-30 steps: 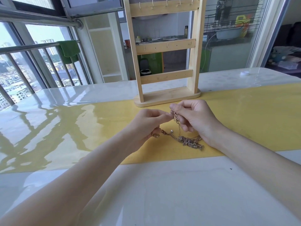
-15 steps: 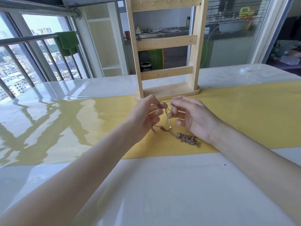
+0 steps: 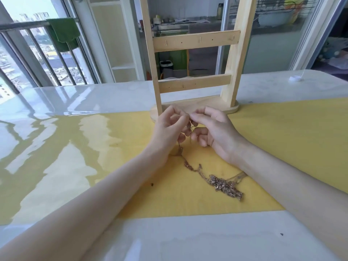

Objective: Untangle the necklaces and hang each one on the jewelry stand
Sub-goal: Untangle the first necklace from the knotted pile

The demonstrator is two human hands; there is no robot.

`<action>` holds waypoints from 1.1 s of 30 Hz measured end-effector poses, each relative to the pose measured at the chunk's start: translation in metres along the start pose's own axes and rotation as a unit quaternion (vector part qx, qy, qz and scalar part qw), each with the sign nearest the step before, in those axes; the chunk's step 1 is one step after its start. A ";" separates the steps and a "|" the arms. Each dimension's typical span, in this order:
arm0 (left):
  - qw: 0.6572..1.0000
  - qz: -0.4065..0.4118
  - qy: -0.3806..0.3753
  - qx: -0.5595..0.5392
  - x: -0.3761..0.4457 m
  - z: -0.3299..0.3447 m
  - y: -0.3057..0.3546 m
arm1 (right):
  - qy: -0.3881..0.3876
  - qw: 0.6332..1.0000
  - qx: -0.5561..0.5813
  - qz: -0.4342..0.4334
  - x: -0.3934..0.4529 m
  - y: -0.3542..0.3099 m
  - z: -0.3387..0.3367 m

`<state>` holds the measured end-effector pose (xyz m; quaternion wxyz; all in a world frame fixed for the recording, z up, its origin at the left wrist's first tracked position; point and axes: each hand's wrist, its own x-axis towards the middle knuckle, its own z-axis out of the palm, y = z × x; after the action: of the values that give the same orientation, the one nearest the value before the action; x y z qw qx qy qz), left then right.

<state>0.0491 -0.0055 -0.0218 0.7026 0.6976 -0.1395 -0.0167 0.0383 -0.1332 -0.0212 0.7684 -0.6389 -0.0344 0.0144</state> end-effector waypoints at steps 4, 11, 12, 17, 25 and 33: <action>0.999 0.045 -0.013 0.026 0.008 -0.006 -0.007 | -0.003 1.000 0.007 -0.015 0.008 0.003 -0.009; 0.991 0.117 -0.017 0.065 0.012 -0.010 -0.013 | -0.027 0.997 -0.042 -0.053 0.008 0.003 -0.018; 0.989 0.128 -0.017 0.070 0.013 -0.010 -0.014 | -0.029 0.997 -0.051 -0.055 0.007 0.003 -0.017; 0.983 0.170 -0.019 0.073 0.015 -0.008 -0.016 | 0.001 0.999 -0.016 -0.042 0.005 0.005 -0.015; 0.985 0.161 -0.011 0.059 0.008 -0.005 -0.011 | 0.041 0.992 0.115 0.024 -0.001 -0.001 -0.008; 0.989 0.130 -0.036 0.055 0.005 -0.010 -0.007 | 0.015 0.997 0.072 0.028 -0.010 -0.001 -0.014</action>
<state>0.0572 0.0027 -0.0279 0.6536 0.7104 -0.2547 0.0573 0.0296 -0.1477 -0.0229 0.8123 -0.5825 -0.0040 0.0292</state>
